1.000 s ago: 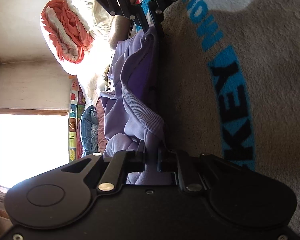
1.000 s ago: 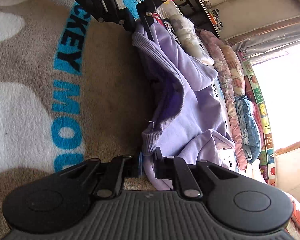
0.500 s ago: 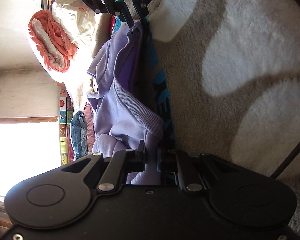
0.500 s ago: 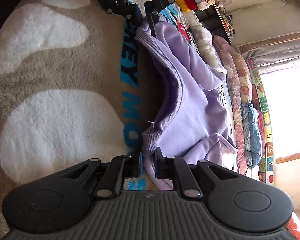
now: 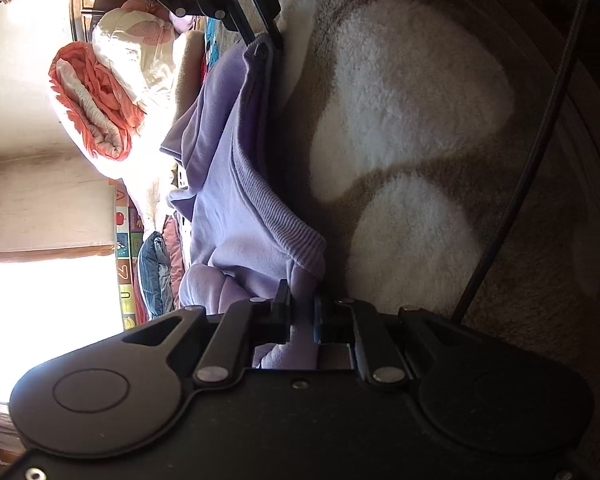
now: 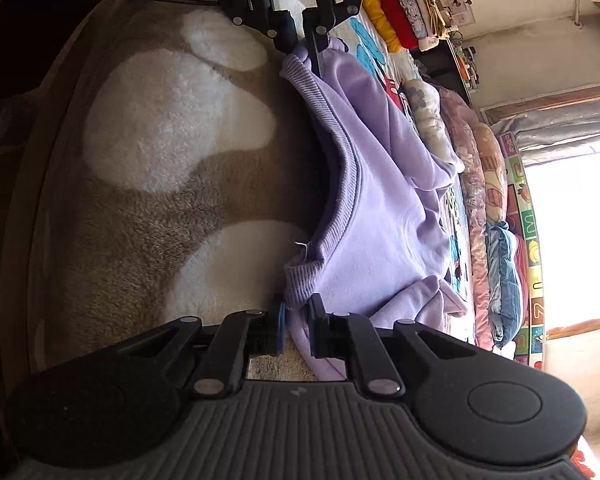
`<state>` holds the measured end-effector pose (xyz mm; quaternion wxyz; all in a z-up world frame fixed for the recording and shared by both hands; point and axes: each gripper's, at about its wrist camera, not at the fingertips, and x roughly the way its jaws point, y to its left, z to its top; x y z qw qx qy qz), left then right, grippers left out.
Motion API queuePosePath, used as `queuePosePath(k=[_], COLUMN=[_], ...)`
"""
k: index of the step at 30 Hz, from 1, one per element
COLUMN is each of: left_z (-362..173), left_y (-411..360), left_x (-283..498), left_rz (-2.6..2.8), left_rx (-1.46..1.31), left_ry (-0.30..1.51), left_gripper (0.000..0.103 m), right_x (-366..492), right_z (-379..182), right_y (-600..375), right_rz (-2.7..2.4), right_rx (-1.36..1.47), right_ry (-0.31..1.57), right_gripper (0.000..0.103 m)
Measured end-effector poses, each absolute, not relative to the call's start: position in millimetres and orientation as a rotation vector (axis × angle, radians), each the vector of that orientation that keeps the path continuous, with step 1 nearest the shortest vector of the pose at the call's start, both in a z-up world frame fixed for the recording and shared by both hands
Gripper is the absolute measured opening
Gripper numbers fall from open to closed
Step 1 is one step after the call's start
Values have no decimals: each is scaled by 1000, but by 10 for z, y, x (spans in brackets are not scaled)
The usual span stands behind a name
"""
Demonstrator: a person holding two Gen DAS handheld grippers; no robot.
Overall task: Fold clothes
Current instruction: 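Lower the sweatshirt flat onto the blanket with both grippers, then open both grippers to release the sweatshirt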
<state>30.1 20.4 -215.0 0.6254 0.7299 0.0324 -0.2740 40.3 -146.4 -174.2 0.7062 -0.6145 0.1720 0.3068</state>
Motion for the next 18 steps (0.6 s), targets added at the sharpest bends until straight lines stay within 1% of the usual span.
queuePosePath(k=[14,18], left_z=[-2221,-2199], left_y=[218,205], left_x=[49,4], left_rz=[-601,-591], left_rx=[1660,1640], left_ry=[109,149], left_gripper=[7,8], right_x=[99,0], right_z=[-1891,-1884], right_y=[-1439,-1460], right_rz=[632,633], right_rx=[-1385,-1405], right_ry=[386,377], right_gripper=[13,13])
